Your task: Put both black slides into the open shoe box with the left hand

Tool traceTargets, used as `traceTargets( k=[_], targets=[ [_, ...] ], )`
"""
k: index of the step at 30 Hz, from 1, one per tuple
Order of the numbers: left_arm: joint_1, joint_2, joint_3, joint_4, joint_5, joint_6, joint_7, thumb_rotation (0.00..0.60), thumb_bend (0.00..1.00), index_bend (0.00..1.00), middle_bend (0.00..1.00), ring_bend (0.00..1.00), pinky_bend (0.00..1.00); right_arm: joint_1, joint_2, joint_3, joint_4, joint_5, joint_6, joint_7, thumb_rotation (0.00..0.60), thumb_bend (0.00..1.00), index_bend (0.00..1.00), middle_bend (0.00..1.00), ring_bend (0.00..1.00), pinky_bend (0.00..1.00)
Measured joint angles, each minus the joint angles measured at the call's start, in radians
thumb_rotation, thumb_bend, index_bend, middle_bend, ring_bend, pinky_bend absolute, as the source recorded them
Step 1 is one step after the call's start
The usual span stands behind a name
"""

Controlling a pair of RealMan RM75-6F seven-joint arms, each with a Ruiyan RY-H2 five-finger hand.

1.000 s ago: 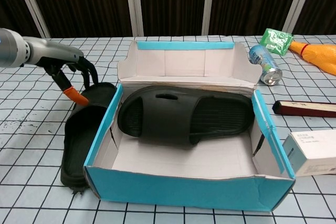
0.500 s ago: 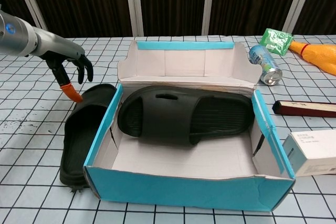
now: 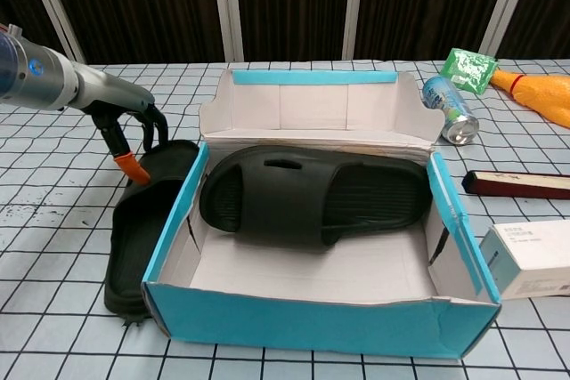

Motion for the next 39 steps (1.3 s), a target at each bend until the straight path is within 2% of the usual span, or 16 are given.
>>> traceTargets(
  k=[9, 14, 22, 39],
  targets=[
    [-0.029, 0.037, 0.007, -0.053, 0.007, 0.018, 0.000, 0.390, 0.26, 0.22, 0.23, 0.00, 0.05, 0.000, -0.001, 0.000, 0.000, -0.003, 0.004, 0.000, 0.600, 0.18, 0.17, 0.14, 0.31, 0.25],
    [-0.051, 0.044, 0.030, -0.066, -0.015, 0.019, 0.014, 0.398, 0.22, 0.19, 0.22, 0.00, 0.05, -0.002, 0.000, -0.001, -0.003, -0.003, 0.008, 0.002, 0.600, 0.18, 0.17, 0.14, 0.31, 0.25],
    [-0.070, 0.019, 0.054, -0.044, -0.035, 0.007, 0.017, 0.398, 0.19, 0.18, 0.22, 0.00, 0.05, -0.001, 0.001, 0.000, -0.003, 0.006, 0.006, -0.003, 0.600, 0.18, 0.17, 0.14, 0.31, 0.25],
    [-0.068, -0.018, 0.062, -0.010, 0.005, 0.007, -0.017, 0.423, 0.18, 0.22, 0.24, 0.00, 0.05, 0.001, 0.004, -0.002, -0.008, 0.009, 0.002, -0.003, 0.600, 0.18, 0.17, 0.14, 0.31, 0.25]
  ],
)
